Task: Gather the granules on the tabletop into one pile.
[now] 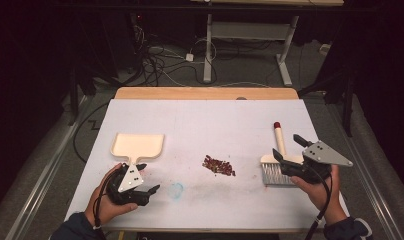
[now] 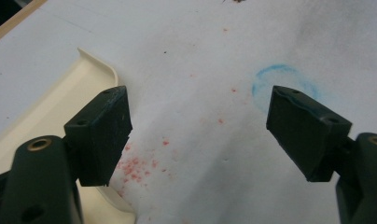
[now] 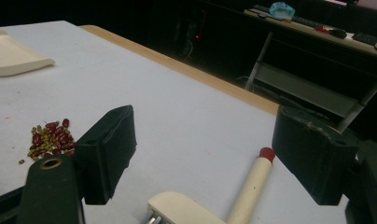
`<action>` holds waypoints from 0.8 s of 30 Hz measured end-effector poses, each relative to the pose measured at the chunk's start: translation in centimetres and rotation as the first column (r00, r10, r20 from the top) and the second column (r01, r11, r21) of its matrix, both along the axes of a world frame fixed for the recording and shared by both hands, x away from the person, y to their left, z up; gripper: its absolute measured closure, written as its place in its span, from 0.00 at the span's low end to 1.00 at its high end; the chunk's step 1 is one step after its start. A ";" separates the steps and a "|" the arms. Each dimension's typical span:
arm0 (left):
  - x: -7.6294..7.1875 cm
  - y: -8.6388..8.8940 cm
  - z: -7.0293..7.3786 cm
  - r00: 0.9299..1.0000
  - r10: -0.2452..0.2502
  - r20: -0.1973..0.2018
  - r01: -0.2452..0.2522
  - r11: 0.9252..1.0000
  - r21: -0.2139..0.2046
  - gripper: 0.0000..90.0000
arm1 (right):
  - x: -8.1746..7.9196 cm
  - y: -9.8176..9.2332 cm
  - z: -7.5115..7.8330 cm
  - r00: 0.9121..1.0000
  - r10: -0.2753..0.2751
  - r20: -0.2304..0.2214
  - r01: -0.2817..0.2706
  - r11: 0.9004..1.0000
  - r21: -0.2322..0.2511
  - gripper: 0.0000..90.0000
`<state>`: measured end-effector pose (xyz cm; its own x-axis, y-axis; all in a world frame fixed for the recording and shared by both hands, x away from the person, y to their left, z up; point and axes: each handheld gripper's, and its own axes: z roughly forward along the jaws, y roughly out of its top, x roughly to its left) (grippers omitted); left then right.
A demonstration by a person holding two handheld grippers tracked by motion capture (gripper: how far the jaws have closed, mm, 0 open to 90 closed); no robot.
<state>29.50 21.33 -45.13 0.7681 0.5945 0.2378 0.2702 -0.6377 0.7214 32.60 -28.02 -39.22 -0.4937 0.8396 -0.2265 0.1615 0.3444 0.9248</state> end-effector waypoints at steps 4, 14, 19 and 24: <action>0.1 0.0 0.0 1.000 0.000 0.000 0.000 1.000 0.000 0.24 | -0.7 -0.4 -0.4 1.000 0.004 0.001 -0.004 1.000 0.006 0.25; 0.1 -0.2 0.0 1.000 -0.001 0.003 0.001 1.000 -0.005 0.23 | -2.4 -0.4 -2.0 0.999 0.045 0.015 -0.044 0.998 -0.052 0.25; 0.1 -0.2 0.0 1.000 0.002 0.004 -0.002 1.000 -0.004 0.23 | -3.0 -0.3 -3.0 0.998 0.060 0.010 -0.059 0.996 -0.062 0.25; 0.0 -0.3 0.0 1.000 0.005 0.010 -0.005 1.000 0.001 0.22 | -3.5 -0.1 -4.2 0.997 0.078 -0.018 -0.079 0.994 -0.075 0.23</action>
<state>29.47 21.03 -45.11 0.7626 0.5983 0.2459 0.2666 -0.6371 0.7233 29.08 -28.12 -43.44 -0.5615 0.7786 -0.2802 0.1448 0.4258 0.8932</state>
